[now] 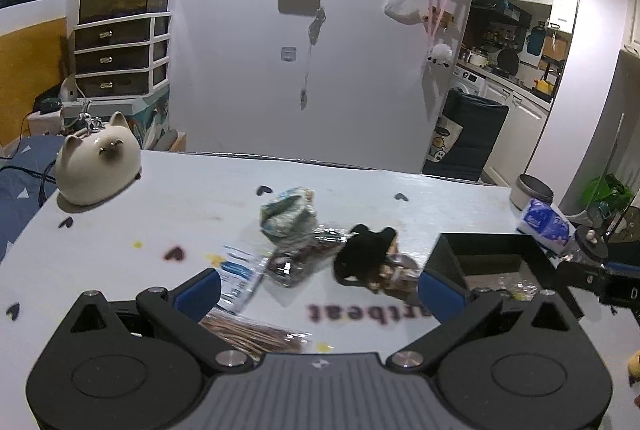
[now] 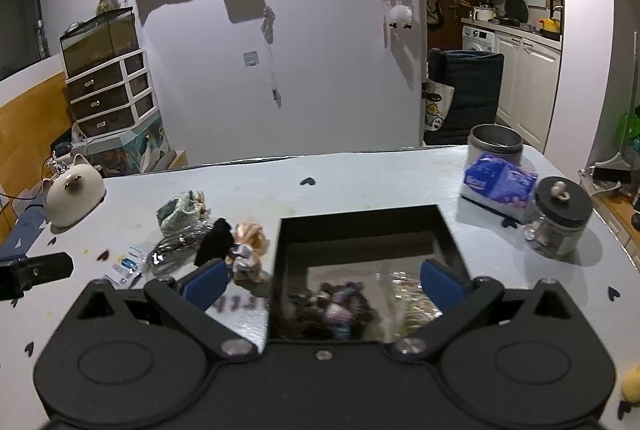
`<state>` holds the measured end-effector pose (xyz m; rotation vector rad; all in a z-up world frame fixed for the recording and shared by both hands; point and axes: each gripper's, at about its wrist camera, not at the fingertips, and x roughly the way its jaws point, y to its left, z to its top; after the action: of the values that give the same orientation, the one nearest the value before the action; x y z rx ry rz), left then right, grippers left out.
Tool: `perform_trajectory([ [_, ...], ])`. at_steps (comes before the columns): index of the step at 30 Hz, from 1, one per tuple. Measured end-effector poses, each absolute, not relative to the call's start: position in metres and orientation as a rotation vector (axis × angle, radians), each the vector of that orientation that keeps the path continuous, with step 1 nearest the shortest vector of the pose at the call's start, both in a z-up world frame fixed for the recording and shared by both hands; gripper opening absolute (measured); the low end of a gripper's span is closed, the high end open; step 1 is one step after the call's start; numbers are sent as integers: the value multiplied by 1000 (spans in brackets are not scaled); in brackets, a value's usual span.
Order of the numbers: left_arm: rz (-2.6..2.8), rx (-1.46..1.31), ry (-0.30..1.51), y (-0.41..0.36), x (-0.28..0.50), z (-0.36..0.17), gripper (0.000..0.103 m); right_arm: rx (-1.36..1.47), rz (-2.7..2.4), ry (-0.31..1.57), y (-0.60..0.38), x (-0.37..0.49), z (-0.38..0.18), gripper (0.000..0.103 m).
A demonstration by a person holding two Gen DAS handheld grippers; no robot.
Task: Organize soft objects
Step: 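Withdraw both tools from the box toward the remaining items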
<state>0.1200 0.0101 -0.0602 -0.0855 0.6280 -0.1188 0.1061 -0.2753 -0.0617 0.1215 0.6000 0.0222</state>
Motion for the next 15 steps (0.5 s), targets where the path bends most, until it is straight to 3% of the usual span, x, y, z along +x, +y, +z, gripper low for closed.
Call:
perform_trajectory([
  [15, -180, -41, 651, 85, 170, -89, 103, 50, -27, 600, -192, 150, -67, 103],
])
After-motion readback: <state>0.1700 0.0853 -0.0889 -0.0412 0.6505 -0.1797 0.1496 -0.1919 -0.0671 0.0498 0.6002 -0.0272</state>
